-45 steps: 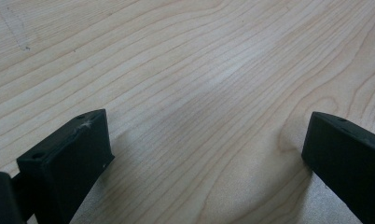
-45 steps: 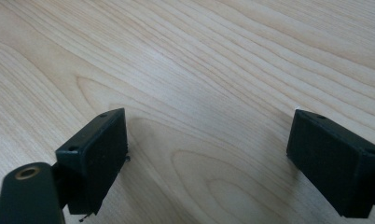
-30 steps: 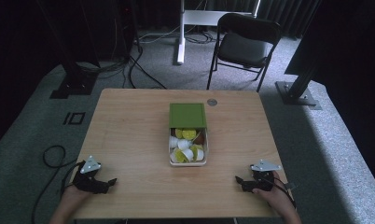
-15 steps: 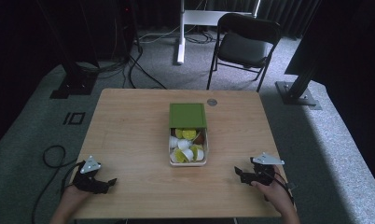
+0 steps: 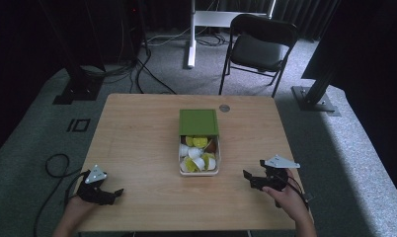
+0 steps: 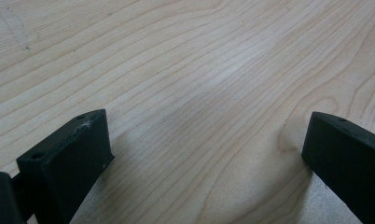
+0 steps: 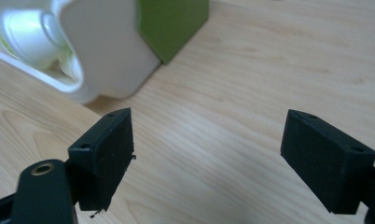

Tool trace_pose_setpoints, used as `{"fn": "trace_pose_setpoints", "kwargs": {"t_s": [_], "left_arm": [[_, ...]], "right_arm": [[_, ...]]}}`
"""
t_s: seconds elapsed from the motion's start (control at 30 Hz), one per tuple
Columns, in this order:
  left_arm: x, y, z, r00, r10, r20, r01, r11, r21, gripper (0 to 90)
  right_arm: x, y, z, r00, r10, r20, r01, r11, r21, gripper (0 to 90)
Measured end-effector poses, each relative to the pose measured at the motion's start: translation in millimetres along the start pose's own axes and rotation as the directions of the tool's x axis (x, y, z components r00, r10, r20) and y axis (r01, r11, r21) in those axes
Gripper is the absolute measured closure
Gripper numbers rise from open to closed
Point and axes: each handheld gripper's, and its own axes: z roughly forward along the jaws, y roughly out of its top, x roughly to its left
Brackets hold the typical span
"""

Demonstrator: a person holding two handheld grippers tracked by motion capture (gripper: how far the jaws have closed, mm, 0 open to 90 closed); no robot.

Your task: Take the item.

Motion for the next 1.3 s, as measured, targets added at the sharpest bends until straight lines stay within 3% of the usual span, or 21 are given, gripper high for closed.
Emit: {"fn": "trace_pose_setpoints", "kwargs": {"t_s": [0.5, 0.77, 1.3], "left_arm": [[0.0, 0.0, -0.1, 1.0000, 0.000, 0.000, 0.000, 1.0000, 0.001, 2.1], [0.1, 0.0, -0.1, 1.0000, 0.000, 0.000, 0.000, 1.0000, 0.001, 2.1], [0.1, 0.0, -0.1, 1.0000, 0.000, 0.000, 0.000, 1.0000, 0.001, 2.1]], "right_arm": [[26.7, 34.6, 1.8, 0.9980, -0.056, -0.031, 0.054, 0.9971, -0.053, 17.1], [47.4, 48.9, 11.1, 0.9925, -0.103, -0.066, 0.098, 0.9925, -0.073, 17.1], [74.2, 67.0, 26.9, 0.9798, -0.163, -0.116, 0.153, 0.9839, -0.093, 17.1]]}}
